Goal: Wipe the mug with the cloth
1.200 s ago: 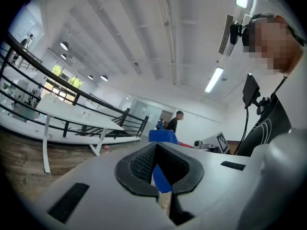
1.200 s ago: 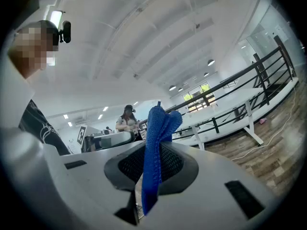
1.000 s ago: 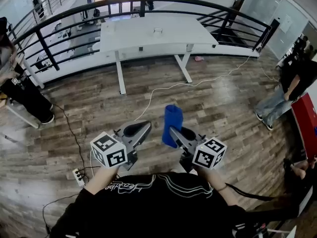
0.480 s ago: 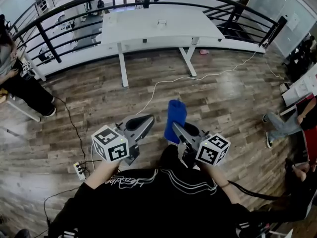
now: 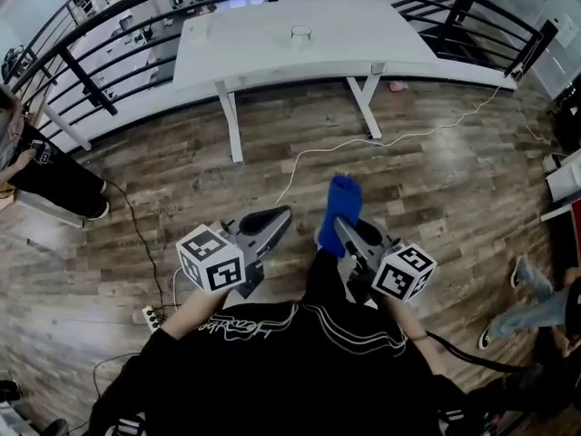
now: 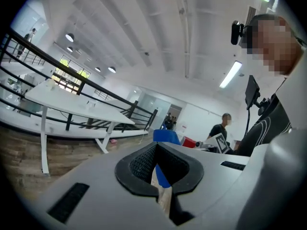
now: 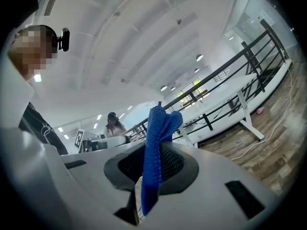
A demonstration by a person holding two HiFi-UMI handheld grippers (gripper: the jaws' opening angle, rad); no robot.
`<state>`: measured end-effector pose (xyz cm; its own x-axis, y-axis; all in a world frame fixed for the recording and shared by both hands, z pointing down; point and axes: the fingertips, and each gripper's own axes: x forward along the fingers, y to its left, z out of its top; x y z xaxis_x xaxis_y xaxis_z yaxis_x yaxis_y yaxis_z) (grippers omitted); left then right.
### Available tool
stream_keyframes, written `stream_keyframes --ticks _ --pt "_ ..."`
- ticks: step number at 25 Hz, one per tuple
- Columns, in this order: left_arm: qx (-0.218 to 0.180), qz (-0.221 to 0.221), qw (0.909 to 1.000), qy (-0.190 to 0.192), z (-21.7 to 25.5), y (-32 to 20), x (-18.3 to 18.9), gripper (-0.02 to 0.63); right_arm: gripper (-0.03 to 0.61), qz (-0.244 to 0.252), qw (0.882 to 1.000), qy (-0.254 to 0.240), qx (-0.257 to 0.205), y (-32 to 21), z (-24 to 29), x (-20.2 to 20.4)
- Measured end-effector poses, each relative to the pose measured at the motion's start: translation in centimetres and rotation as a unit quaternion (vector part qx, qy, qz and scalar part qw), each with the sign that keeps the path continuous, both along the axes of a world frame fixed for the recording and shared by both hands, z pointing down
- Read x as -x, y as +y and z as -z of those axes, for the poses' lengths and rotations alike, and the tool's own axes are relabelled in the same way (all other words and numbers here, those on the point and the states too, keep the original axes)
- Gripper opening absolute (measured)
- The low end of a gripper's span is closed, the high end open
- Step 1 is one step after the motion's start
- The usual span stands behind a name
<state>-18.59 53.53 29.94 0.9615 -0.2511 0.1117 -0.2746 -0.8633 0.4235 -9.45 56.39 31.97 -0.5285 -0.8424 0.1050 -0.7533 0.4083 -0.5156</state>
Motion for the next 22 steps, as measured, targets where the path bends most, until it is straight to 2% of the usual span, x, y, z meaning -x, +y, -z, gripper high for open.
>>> stream_keyframes --ticks 3,7,11,15,22 --pt "0.019 0.002 0.9998 0.002 -1.5 -8.0 -6.2 0.006 0.048 -0.009 1.0 -0.015 0.01 -8.1 -1.6 -7.0" --pt "0.035 0.017 0.9991 -0.018 -2.2 -20.1 -14.8 0.006 0.048 -0.008 0.999 -0.03 0.031 -20.5 -2.5 -16.0" --pt "0.023 0.019 0.9996 -0.001 -0.9 -28.5 -20.5 0.006 0.048 -0.009 0.999 -0.021 0.029 -31.2 -1.7 -22.0" --pt "0.018 0.035 0.9991 -0.014 -1.3 -35.1 -21.9 0.006 0.048 -0.003 0.999 -0.045 0.024 -38.6 -0.7 -23.8" --pt "0.02 0.088 0.9953 -0.035 -3.1 -43.8 -20.5 0.006 0.048 0.024 0.998 -0.051 0.038 -45.1 -1.8 -22.7"
